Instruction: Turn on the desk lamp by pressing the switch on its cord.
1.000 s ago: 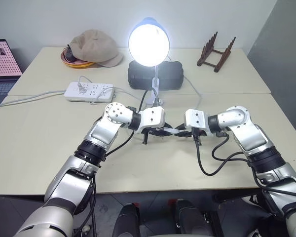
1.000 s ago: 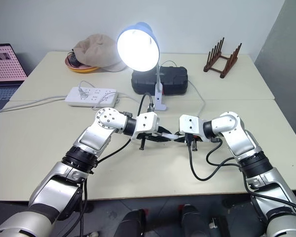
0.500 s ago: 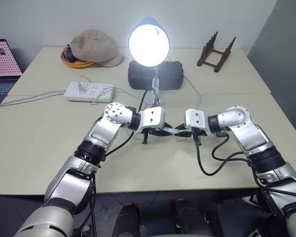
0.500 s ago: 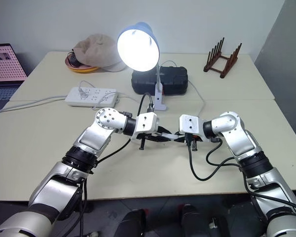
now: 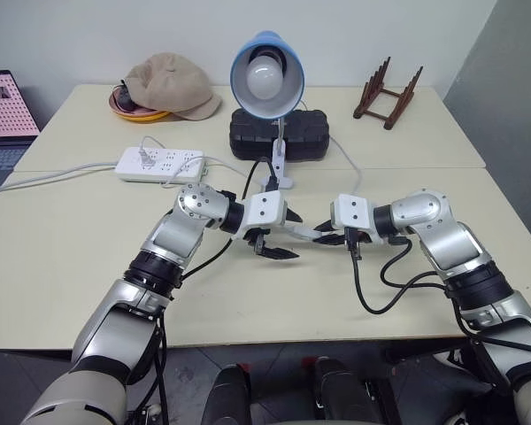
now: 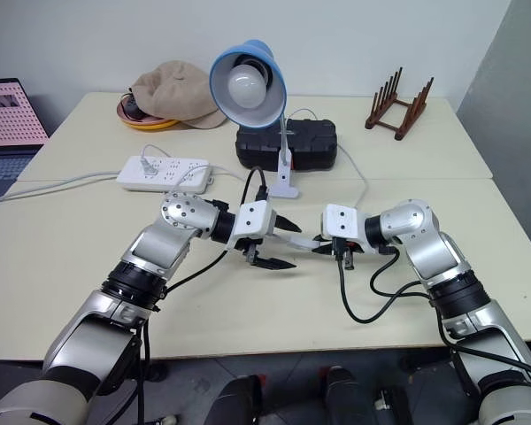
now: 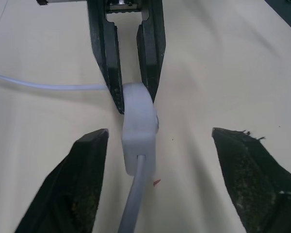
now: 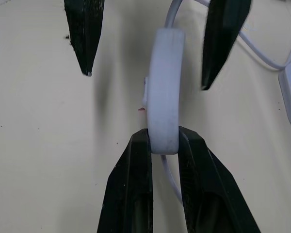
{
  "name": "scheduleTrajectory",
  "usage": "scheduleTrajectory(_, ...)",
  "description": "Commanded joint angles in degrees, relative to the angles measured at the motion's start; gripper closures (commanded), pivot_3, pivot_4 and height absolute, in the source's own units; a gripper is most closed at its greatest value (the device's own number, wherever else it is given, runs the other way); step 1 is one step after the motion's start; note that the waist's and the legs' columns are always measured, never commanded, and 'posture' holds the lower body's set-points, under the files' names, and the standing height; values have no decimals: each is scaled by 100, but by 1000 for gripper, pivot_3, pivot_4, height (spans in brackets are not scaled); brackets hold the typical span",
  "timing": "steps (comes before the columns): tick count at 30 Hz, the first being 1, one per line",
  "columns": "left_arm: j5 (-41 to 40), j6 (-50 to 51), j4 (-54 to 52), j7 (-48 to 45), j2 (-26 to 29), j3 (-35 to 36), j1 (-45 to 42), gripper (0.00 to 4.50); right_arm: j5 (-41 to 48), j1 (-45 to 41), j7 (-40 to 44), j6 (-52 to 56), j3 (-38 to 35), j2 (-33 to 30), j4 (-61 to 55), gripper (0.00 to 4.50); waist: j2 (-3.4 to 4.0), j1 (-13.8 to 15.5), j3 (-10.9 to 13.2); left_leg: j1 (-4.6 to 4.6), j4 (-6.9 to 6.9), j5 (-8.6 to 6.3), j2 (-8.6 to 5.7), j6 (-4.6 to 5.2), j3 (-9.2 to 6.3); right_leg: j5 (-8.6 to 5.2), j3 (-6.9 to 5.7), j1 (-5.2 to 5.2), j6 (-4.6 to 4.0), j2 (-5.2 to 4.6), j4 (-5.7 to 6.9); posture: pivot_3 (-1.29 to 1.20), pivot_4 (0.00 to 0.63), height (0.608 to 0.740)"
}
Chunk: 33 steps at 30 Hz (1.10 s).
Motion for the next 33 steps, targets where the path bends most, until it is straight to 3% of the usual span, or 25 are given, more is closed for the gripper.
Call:
scheduleTrajectory(1,21,-108,-130,83,-37,107,-91,69,79,-149,-26,-56,-151,-26,-53,4142,0,1,0,0,0,0,0,0,0,0,0,0,0,0,0,0,150,740)
scheduleTrajectory(12,186,-223,37,262,-236,46,-147,69,110,-75,-30,76,-131,1,-304,4142,0,2,0,0,0,0,0,0,0,0,0,0,0,0,1,0,150,740)
scheduleTrajectory(13,171,-233,42,221,-231,47,-155,434,108,-66,-29,82,-132,-7,-315,4142,0,1,0,0,0,0,0,0,0,0,0,0,0,0,1,0,150,740)
scheduleTrajectory(19,184,-256,97,156,-219,64,-201,1483,87,-20,-31,61,-146,-62,-322,4142,0,1,0,0,0,0,0,0,0,0,0,0,0,0,1,0,150,740)
scheduleTrajectory(30,175,-218,140,195,-295,69,-264,3997,79,-35,-48,25,-121,-56,-293,4142,0,2,0,0,1,0,0,0,0,0,0,0,0,0,1,0,150,740)
scheduleTrajectory(33,162,-188,75,184,-288,75,-222,4010,85,-46,-53,34,-111,-44,-303,4142,0,0,0,0,0,0,0,0,0,0,0,0,0,0,1,0,150,740)
